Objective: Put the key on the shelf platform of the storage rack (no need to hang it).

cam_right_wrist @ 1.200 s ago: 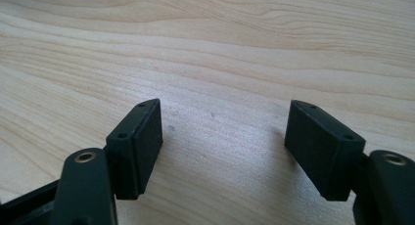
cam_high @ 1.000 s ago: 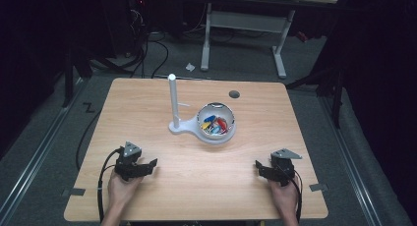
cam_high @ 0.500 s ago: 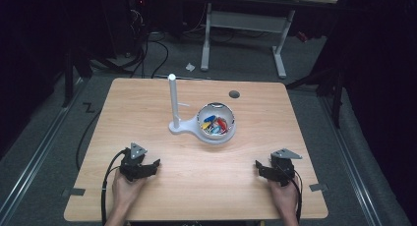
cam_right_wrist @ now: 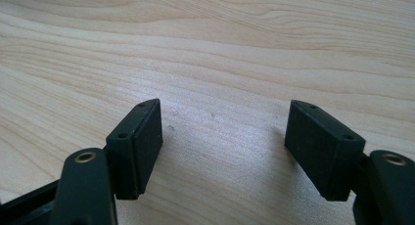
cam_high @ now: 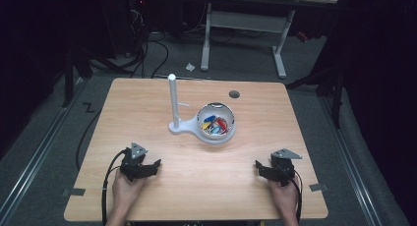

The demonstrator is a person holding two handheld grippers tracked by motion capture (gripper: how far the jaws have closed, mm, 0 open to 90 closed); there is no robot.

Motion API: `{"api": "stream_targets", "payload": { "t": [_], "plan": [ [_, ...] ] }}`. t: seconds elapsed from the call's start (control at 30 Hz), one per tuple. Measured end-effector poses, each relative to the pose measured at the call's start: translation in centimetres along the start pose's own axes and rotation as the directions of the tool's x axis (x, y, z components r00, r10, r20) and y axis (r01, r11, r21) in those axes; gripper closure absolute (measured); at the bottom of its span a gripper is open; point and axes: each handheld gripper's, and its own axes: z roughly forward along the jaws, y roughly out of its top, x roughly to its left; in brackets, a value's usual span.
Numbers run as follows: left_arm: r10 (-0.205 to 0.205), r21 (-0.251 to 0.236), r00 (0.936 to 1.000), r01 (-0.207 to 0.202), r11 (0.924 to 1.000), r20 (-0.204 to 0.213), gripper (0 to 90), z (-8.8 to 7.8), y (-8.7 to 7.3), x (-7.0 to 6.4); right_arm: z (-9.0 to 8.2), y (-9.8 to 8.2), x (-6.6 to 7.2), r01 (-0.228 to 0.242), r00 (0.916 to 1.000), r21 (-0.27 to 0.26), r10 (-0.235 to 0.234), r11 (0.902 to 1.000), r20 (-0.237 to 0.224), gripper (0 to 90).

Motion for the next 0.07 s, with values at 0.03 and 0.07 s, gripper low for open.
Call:
{"api": "stream_targets", "payload": {
  "t": [0.03,0.07],
  "plan": [
    [0.001,0.001,1.0,-0.001,1.0,0.002,25.4,0.0,0.03,0.02,0.0,0.0,0.0,0.0,1.0,0.0,0.0,1.0,0.0,30.4],
    [0.0,0.001,1.0,0.0,1.0,0.002,25.5,0.0,0.04,0.02,0.0,0.0,0.0,0.001,1.0,0.0,-0.001,1.0,0.0,30.4]
  ]
}}
